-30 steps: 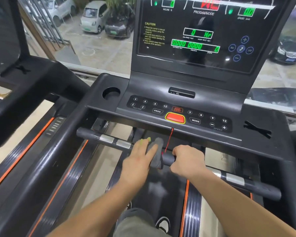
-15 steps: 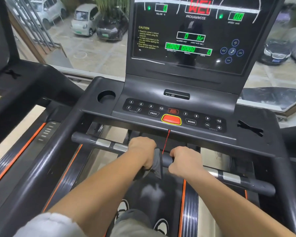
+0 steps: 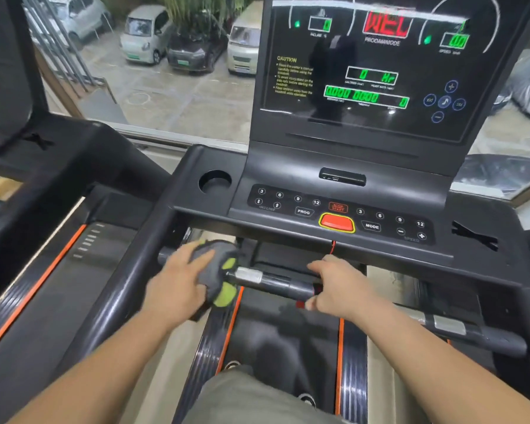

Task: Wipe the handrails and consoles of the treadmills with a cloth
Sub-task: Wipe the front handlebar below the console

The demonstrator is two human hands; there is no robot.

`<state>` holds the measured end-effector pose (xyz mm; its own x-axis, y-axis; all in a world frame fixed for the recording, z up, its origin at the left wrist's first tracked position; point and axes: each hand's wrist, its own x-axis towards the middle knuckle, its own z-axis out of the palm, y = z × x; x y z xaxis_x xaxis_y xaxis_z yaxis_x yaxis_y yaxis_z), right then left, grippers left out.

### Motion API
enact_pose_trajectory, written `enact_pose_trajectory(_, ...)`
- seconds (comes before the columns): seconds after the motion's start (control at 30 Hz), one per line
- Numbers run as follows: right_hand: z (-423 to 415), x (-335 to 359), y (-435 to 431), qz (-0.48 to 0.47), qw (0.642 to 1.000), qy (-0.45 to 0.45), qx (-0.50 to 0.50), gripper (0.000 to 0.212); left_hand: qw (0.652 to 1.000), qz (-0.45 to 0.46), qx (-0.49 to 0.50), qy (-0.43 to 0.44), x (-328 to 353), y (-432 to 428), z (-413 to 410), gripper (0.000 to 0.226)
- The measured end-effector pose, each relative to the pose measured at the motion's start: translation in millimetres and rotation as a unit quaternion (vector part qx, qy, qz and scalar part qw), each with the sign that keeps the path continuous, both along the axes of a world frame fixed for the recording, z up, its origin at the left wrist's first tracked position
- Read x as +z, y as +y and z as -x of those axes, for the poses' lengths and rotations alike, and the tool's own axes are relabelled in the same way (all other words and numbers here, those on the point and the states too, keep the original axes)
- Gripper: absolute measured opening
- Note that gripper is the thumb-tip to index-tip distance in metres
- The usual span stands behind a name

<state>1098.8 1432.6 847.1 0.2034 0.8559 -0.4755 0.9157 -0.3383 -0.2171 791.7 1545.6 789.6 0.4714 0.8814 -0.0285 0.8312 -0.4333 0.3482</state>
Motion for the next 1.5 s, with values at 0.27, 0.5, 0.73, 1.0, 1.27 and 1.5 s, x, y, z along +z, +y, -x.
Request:
enact_pose_trajectory(0.27, 51, -5, 51, 0.085, 0.996, -0.014, -0.008, 0.074, 0.997, 0.012, -0.063, -0.053, -2, -36, -59, 0.07)
enact_pose_trajectory(0.5, 63, -5, 57, 0.065, 0.994, -0.082, -0.02, 0.029, 0.997, 0.012, -0.073, 0.023, 14, 35, -6, 0.056)
enact_pose_trajectory(0.73, 65, -2, 65, 0.08, 0.993, -0.071, -0.048, 0.039, 0.997, -0.025, -0.037, 0.058, 3, 23, -44, 0.033)
enact_pose_trajectory(1.0, 65, -2, 71, 0.093, 0.99, -0.072, -0.074, 0.04, 0.995, 0.058, -0.068, 0.051, 18, 50, -10, 0.053)
enact_pose_trajectory(1.27, 67, -5, 68, 0.087, 0.989, -0.069, -0.095, 0.049, 0.991, -0.005, -0.009, 0.133, 19, 75, -12, 0.042)
enact_pose_trajectory(1.5, 69, -2, 63, 0.079, 0.989, -0.073, -0.097, 0.041, 0.979, 0.151, -0.018, 0.138, 36, 84, -7, 0.045)
